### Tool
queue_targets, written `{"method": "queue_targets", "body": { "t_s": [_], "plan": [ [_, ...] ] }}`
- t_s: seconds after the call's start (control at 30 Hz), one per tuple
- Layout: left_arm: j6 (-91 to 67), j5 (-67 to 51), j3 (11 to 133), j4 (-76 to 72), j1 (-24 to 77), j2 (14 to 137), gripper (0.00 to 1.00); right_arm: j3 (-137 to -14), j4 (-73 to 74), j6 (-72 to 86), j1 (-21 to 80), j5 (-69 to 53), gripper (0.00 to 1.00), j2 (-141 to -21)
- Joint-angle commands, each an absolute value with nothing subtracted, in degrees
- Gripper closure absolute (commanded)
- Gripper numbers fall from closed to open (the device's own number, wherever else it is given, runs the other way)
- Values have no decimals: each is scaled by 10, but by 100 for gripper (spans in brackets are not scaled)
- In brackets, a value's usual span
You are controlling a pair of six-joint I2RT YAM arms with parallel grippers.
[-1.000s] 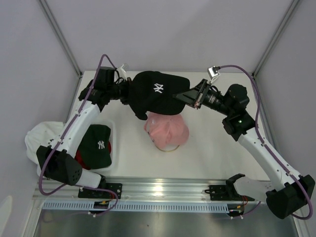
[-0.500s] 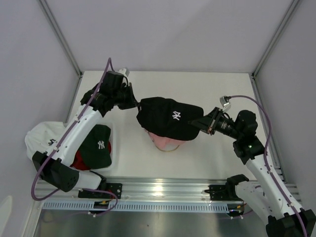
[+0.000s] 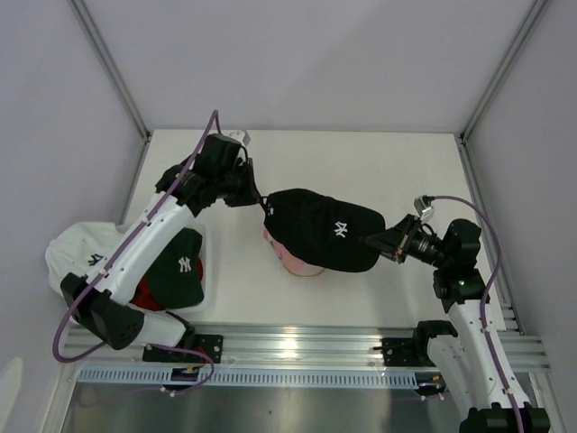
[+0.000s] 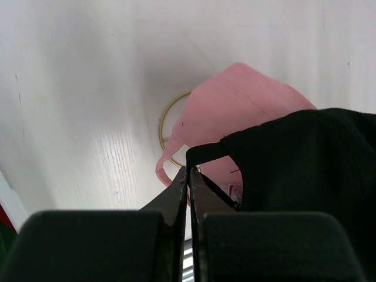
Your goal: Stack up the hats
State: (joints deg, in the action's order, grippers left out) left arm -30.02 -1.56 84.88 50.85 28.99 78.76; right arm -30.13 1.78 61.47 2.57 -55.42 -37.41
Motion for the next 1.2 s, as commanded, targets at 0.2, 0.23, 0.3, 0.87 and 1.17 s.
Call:
{"method": "queue_targets", "body": {
  "t_s": [0.2, 0.23, 0.3, 0.87, 1.17],
  "plan": [
    [-300, 151, 865, 584, 282, 800, 99, -246, 32, 590, -35, -512, 100, -381],
    [-301, 156, 863, 586, 282, 802, 99, -237, 7, 600, -37, -512, 100, -392],
    [-305, 163, 853, 588, 282, 809, 99, -212, -44, 616, -40, -508, 100, -404],
    [-314, 162, 764, 599, 282, 829, 99, -204, -67, 467, -37, -445, 99, -613],
    [-310, 133, 710, 614, 281, 813, 99, -234, -3, 386, -13, -410, 83, -665]
  ]
}}
